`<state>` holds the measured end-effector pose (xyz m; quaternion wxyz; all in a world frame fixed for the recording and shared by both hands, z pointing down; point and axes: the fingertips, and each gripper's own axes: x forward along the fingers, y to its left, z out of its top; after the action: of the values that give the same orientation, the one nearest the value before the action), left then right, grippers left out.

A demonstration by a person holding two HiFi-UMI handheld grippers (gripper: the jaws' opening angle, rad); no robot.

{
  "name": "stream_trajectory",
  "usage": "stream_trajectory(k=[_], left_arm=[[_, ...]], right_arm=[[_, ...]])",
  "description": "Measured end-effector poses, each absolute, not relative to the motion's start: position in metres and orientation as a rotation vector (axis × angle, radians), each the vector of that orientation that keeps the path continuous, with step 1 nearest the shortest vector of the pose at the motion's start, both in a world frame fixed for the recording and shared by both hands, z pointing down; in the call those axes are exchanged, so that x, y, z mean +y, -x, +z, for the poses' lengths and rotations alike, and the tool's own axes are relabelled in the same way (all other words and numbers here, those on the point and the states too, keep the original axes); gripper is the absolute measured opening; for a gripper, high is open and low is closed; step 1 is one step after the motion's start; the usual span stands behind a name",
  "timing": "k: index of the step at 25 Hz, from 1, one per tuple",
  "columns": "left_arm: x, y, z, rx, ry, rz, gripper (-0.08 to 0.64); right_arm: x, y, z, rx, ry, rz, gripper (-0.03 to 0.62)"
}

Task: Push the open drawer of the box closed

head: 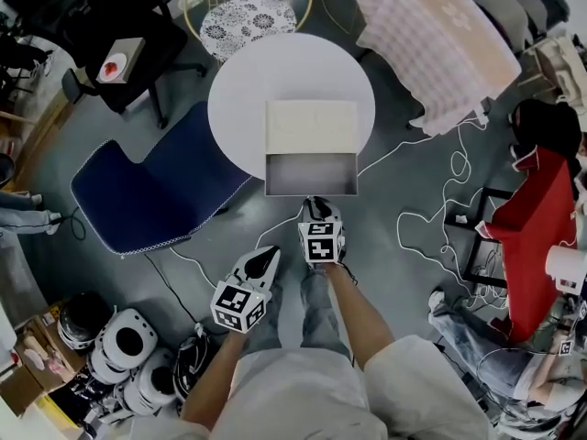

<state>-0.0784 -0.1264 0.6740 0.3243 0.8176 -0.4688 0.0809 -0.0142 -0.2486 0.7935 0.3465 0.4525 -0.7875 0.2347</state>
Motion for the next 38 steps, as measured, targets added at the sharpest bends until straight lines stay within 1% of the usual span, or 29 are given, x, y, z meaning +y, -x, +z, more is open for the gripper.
stream_trajectory(k=[16,38], left_arm=[[-0.126,0.063,0.68,-1.206,-2.143,0.204,0.012],[-0.123,0.074,0.691,-1.206,-2.11,0.253,0.012]], right_arm=[[-0.26,0.009,0.791,-2.039,-1.162,0.599,0.075],[-0.353,0.032,0.79,-2.077,-1.224,0.591,0.075]])
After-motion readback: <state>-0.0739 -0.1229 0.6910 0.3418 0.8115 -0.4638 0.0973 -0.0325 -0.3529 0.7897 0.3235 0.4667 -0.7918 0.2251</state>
